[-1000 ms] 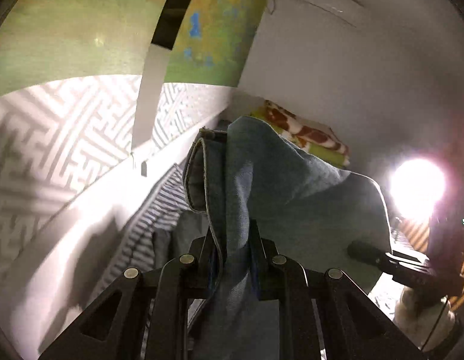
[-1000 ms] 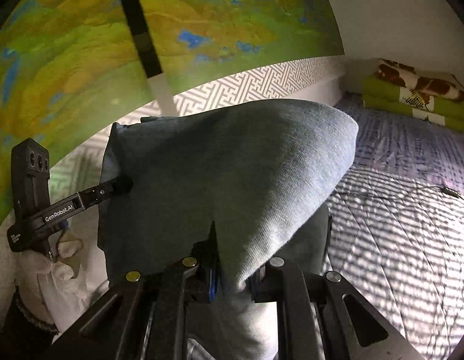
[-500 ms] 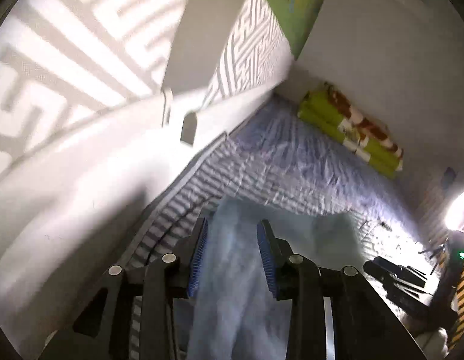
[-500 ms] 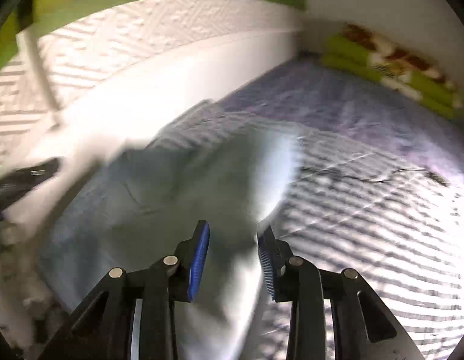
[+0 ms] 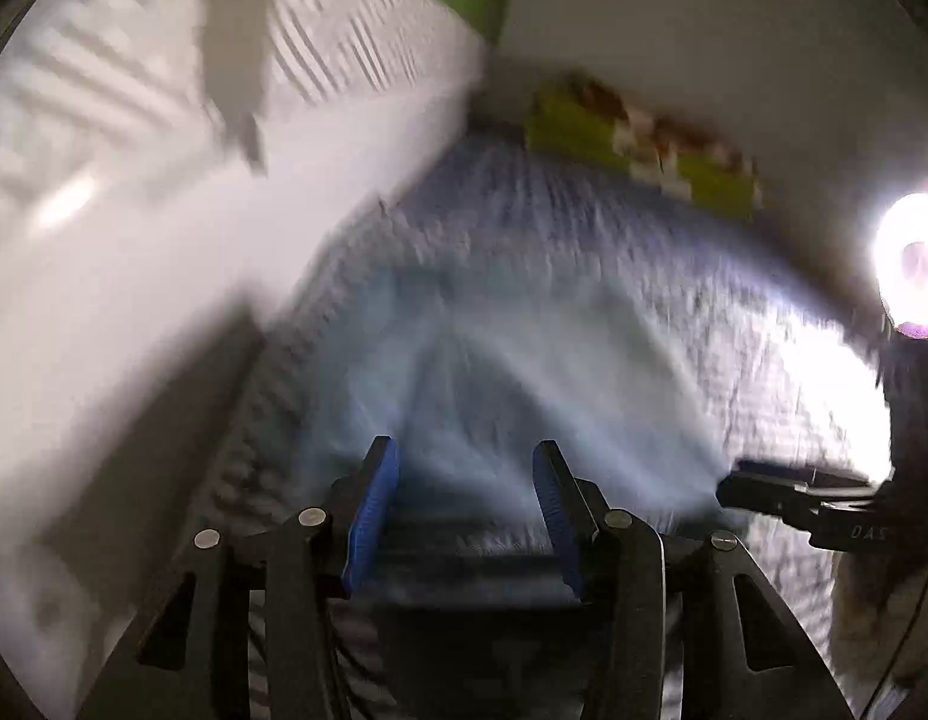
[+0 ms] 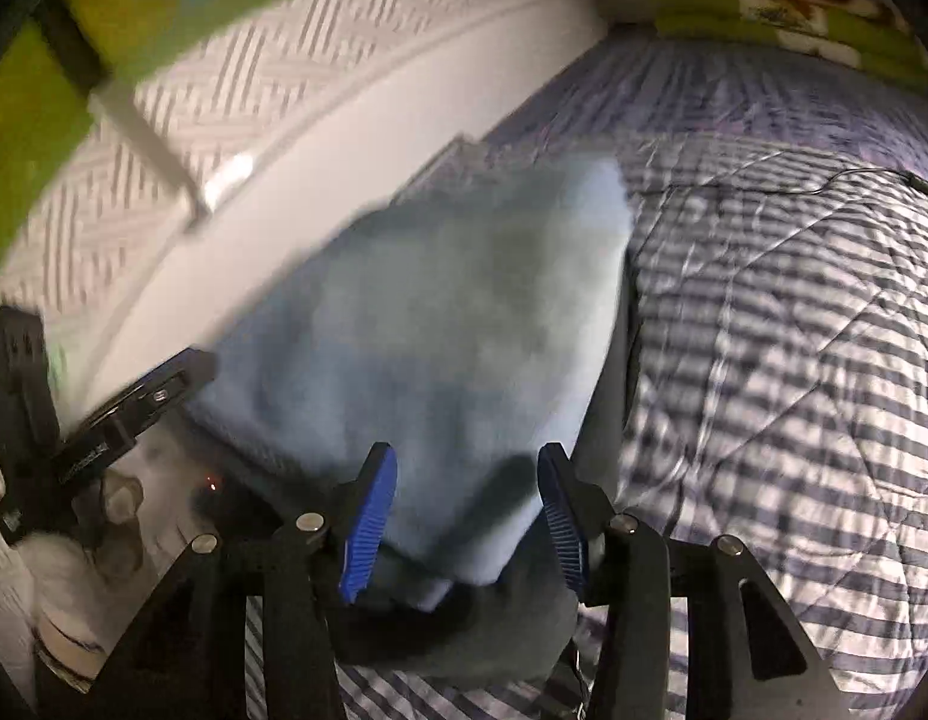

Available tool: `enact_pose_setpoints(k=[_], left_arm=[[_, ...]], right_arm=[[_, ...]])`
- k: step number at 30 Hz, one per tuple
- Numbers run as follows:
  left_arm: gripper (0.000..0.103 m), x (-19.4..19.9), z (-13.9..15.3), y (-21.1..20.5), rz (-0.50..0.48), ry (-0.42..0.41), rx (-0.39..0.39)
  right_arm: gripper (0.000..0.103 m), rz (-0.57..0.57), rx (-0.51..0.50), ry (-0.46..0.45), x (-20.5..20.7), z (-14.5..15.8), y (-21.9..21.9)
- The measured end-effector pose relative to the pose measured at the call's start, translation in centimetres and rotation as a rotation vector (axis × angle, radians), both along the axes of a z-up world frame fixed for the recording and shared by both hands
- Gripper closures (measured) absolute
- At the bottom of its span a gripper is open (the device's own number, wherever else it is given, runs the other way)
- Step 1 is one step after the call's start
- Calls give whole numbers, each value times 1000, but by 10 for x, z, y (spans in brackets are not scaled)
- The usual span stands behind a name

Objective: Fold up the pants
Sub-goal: 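Set the folded denim on top of the black garment and release both tools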

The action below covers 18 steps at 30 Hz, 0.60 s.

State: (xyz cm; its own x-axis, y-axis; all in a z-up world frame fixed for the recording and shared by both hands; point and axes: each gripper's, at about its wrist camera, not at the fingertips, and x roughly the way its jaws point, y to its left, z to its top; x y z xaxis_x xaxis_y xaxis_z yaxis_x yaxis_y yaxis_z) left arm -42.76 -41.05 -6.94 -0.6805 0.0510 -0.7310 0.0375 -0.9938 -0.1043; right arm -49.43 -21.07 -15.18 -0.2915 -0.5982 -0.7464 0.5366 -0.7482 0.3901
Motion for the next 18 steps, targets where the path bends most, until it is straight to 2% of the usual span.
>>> enact_pose_setpoints(k=[3,5,7,9,11,13,18], left_arm=[[53,16,-32,11,-15,-49,-55],[53,25,-41,13,-7,-33,-65],[52,37,-43,9,18,-37,-25],[52,51,-44,10,39,-50,-9],[52,52,-53,18,35,-92,-38],[53,73,-54,30,37,-117,-72],[52,137,-31,65,56,-84,-33]], right_arm=[[58,57,184,95,20,-18,-14],[58,63,186,81,26,-25,-8],[58,50,172,62,29,-23,-1],[58,56,206,60,40,-21,5],[58,59,248,69,53,-20,12],[58,63,275,94,76,-14,24],[58,69,236,142,139,20,65]])
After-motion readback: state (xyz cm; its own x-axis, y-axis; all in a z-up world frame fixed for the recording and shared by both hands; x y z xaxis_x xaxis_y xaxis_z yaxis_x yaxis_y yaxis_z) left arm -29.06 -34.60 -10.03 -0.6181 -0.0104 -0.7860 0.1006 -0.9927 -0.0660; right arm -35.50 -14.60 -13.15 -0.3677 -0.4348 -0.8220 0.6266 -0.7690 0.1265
